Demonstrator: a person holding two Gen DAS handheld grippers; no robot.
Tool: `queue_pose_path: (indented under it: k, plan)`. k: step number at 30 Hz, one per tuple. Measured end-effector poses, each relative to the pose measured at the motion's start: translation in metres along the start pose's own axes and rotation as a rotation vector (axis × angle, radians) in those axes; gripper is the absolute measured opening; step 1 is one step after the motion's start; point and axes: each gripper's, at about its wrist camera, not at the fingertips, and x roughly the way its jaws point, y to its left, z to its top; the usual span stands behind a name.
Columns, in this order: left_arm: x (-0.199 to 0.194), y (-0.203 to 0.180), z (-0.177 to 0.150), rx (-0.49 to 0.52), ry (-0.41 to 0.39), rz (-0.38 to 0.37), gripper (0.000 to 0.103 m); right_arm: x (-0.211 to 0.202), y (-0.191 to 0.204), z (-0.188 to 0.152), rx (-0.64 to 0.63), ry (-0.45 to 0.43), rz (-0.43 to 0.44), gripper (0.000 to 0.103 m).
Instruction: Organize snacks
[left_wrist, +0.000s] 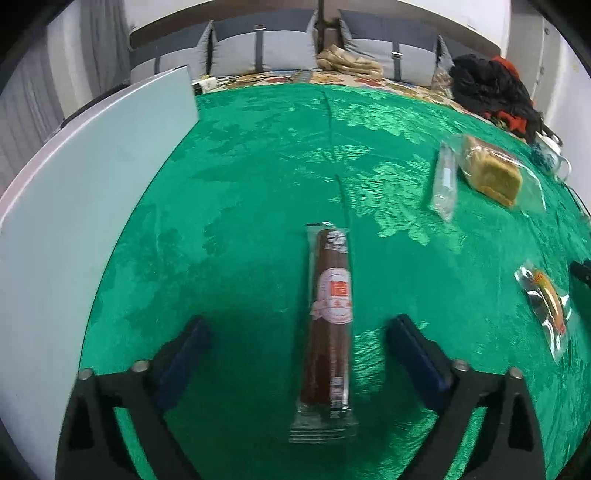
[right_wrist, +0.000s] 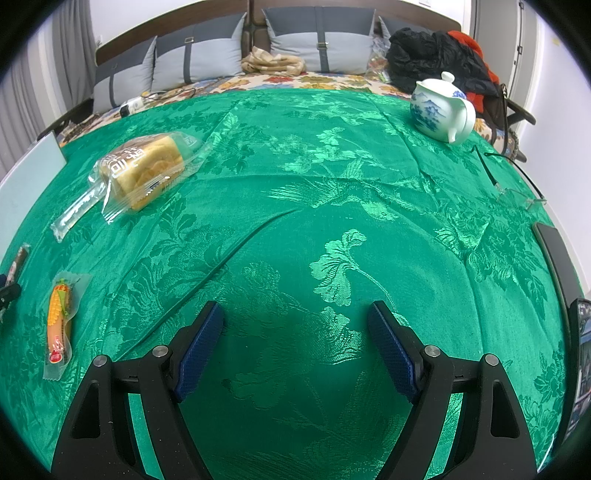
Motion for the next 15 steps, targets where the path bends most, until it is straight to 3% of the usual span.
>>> queue_pose_path:
  k: [15]
  plan:
    - [0.0038,-0.0011,0.0006,-0.006,-0.005,0.004,0.103,0.0002,0.0002,0.0001,0.000,0.000,-0.002,0.084]
